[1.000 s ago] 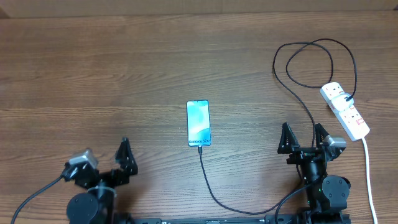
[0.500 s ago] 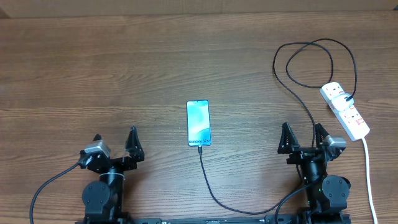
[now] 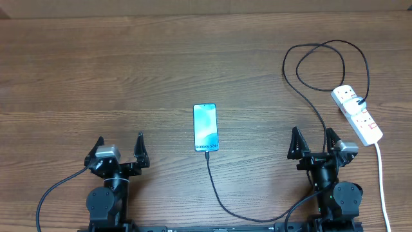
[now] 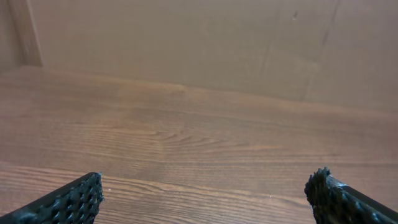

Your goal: Plug charger to phone and switch on socket

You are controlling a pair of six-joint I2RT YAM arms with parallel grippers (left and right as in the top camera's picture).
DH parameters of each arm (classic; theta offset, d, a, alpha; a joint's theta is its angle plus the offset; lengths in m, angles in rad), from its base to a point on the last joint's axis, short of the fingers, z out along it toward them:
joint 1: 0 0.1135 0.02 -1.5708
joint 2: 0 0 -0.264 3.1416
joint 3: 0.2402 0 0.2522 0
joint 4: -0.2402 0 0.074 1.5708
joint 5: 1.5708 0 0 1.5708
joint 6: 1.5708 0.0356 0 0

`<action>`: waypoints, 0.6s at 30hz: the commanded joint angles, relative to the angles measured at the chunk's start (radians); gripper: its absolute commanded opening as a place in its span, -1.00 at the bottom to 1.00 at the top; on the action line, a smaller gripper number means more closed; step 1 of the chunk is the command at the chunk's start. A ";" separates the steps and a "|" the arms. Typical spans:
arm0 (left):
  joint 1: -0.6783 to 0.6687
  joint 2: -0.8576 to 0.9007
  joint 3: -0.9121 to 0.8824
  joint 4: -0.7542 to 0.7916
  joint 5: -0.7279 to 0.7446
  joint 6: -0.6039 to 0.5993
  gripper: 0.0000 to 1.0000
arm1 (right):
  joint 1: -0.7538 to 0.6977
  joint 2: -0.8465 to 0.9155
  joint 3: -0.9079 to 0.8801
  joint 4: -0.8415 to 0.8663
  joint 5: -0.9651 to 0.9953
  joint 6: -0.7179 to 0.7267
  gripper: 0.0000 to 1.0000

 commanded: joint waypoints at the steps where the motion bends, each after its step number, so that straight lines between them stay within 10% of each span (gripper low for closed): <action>1: 0.007 -0.010 -0.010 0.000 0.039 0.084 1.00 | -0.004 -0.010 -0.011 0.006 0.010 -0.004 1.00; 18: 0.007 -0.008 -0.010 0.004 0.038 0.020 0.99 | -0.004 -0.010 -0.011 0.006 0.010 -0.004 1.00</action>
